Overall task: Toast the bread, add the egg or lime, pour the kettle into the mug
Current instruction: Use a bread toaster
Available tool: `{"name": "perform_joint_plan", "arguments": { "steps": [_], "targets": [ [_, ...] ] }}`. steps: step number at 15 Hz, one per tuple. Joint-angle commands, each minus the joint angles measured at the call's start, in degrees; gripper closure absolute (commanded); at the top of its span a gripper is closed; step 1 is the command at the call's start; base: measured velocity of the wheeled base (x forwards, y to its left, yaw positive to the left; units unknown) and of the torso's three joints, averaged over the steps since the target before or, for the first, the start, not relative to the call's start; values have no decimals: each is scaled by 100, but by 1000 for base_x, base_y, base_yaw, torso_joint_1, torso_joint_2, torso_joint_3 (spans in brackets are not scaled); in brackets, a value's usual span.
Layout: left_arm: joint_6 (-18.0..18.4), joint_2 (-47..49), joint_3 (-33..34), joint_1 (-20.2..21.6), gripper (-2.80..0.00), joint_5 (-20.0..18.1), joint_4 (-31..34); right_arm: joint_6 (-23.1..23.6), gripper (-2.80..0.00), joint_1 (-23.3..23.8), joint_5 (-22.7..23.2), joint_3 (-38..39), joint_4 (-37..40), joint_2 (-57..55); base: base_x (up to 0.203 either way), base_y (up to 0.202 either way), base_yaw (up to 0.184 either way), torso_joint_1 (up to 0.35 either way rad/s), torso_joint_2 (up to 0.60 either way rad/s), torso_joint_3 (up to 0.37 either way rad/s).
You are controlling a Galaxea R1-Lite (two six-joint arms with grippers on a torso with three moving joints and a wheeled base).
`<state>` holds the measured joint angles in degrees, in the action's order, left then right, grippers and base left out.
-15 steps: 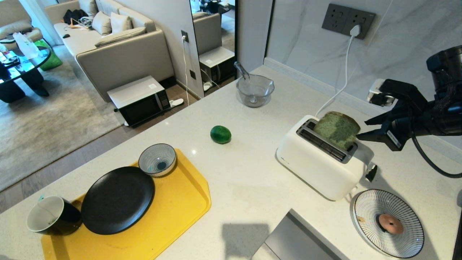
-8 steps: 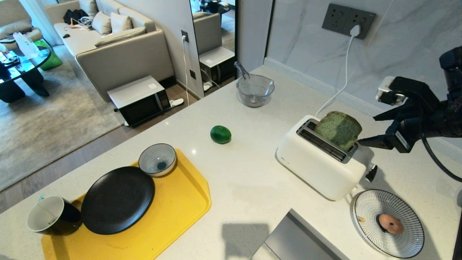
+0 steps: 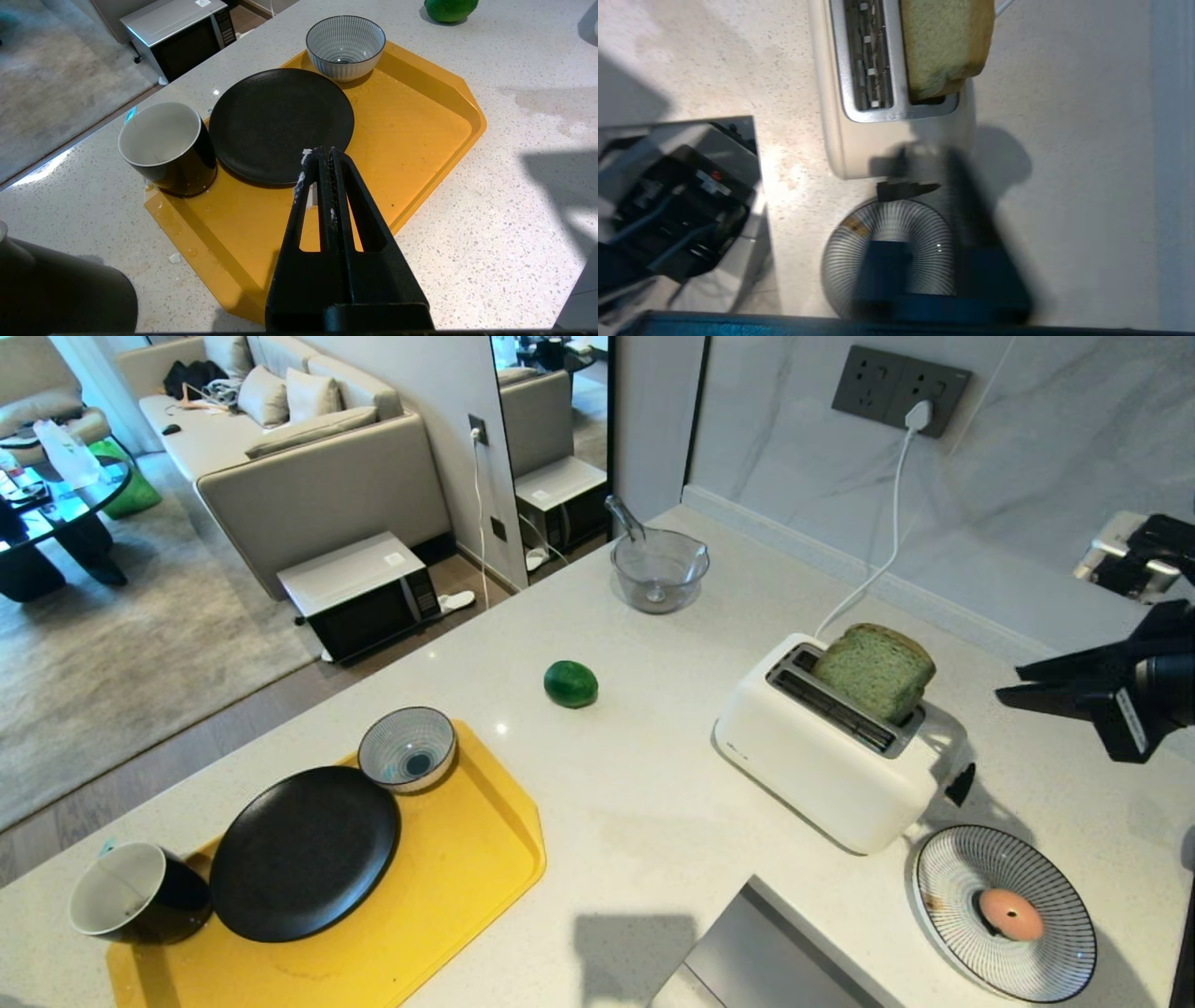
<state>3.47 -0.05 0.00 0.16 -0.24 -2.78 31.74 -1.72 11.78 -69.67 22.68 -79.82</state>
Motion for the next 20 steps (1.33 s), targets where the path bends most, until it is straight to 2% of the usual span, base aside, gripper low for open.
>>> {"name": "perform_joint_plan", "arguments": {
  "steps": [1, 5, 6, 10, 13, 20],
  "targets": [
    [4, -13, 97, 2, 0, -2, -3, -578, 0, -4, 43, 562, -325, 309, 0, 0, 0, 0, 0, 0],
    [4, -13, 97, 2, 0, -2, -3, -1739, 0, 35, 34, 1649, -3069, 299, 0, 0, 0, 0, 0, 0],
    [4, -13, 97, 2, 0, -2, -3, -1925, 0, 107, 36, 1987, -3532, 288, 0, 0, 0, 0, 0, 0],
    [4, -13, 97, 2, 0, -2, -3, -2227, 0, 565, 152, 3139, -4566, 385, 0, 0, 0, 0, 0, 0],
    [4, -13, 97, 2, 0, -2, -3, -2371, 0, 872, 625, 3894, -5188, 619, 0, 0, 0, 0, 0, 0],
    [4, -13, 97, 2, 0, -2, -3, -2364, 0, 928, 1313, 5109, -6868, 411, 0, 0, 0, 0, 0, 0]
  ]
}}
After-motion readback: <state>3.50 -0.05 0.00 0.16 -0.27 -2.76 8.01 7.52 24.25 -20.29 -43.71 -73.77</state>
